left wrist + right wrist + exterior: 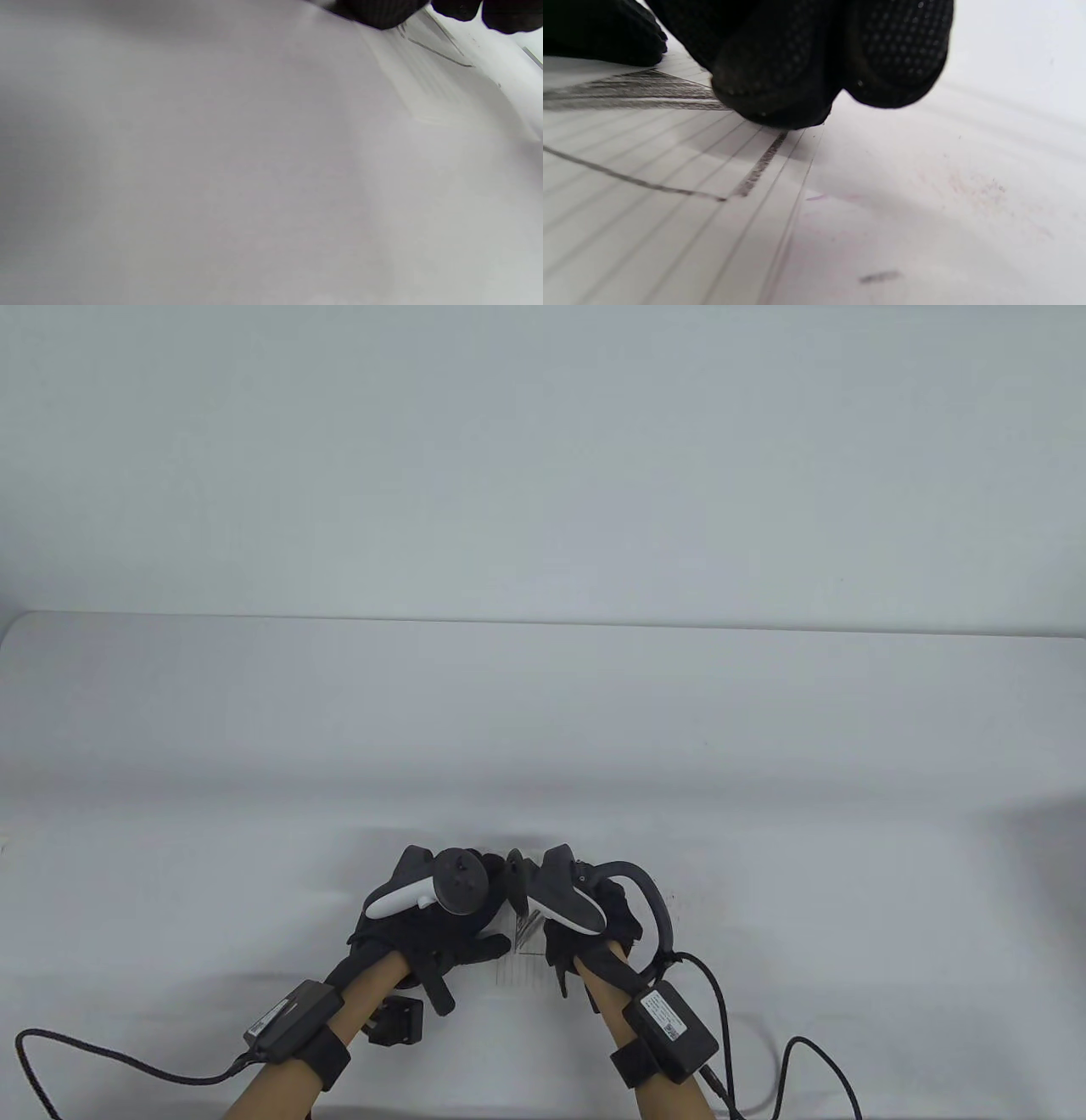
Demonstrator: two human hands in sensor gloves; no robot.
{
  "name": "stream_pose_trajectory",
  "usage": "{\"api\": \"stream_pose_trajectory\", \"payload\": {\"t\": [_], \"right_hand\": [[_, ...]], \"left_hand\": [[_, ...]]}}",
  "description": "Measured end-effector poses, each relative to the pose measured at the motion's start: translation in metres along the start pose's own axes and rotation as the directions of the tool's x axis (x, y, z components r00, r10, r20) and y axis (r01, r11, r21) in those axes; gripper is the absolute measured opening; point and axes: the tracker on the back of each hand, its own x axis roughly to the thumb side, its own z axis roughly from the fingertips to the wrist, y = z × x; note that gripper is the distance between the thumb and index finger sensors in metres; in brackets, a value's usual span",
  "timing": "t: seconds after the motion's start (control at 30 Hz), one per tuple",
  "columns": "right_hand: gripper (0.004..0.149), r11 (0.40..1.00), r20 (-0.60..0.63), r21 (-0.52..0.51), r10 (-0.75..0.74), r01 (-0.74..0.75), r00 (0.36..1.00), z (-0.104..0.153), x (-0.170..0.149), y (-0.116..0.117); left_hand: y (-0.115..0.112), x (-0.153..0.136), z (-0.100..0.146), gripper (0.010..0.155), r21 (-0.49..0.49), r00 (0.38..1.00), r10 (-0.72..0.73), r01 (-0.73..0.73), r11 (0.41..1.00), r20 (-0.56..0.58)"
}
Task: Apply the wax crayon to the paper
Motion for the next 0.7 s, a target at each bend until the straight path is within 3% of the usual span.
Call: {"api": "stream_pose_trajectory", "payload": {"t": [0.07,0.13,0.17,0.23,0.27,0.37,0.43,0.5,0.57,0.63,0.7], "right_hand": [[0.039,0.999,0.106,0.029,-0.037,0.035,0.994,0.009,0.008,-0.002],[0.039,0.978,0.236,0.164,-0.166,0.129,0.958,0.015,0.016,-0.004],[0.04,0.965,0.232,0.201,-0.216,0.171,0.948,0.015,0.016,-0.003],[0.037,0.973,0.185,0.165,-0.192,0.162,0.964,0.008,0.008,-0.001],[0.037,0.977,0.103,0.122,-0.185,0.172,0.977,0.002,0.002,0.0],[0.036,1.0,-0.024,0.004,0.001,-0.001,1.0,-0.008,-0.01,0.003],[0.037,0.999,0.011,-0.003,-0.035,0.036,0.999,-0.004,-0.008,0.003],[0.038,0.997,0.122,0.038,-0.077,0.073,0.99,0.004,-0.002,0.002],[0.039,0.976,0.206,0.174,-0.166,0.131,0.965,0.012,0.005,-0.001],[0.04,0.959,0.222,0.225,-0.221,0.17,0.95,0.013,0.007,0.0],[0.037,0.974,0.154,0.161,-0.184,0.159,0.971,0.007,0.001,0.001]], "left_hand": [[0.0,0.0,0.0,0.078,0.0,1.0,-0.002,0.002,1.0,-0.001],[0.0,0.0,0.0,0.078,-0.002,1.0,-0.001,0.001,1.0,-0.001],[0.0,0.0,0.0,0.078,-0.002,1.0,0.0,0.0,1.0,0.0],[0.0,0.0,0.0,0.078,0.0,1.0,0.0,0.0,1.0,0.0],[0.0,0.0,0.0,0.078,0.003,1.0,0.004,-0.004,1.0,0.002],[0.0,0.0,0.0,0.078,0.004,1.0,0.002,-0.002,1.0,0.001],[0.0,0.0,0.0,0.078,0.003,1.0,0.002,-0.002,1.0,0.001],[0.0,0.0,0.0,0.078,-0.006,1.0,0.003,-0.003,1.0,0.001],[0.0,0.0,0.0,0.078,-0.003,1.0,0.006,-0.006,1.0,0.003],[0.0,0.0,0.0,0.078,-0.003,1.0,0.006,-0.006,1.0,0.003],[0.0,0.0,0.0,0.078,-0.002,1.0,0.008,-0.008,1.0,0.003]]}}
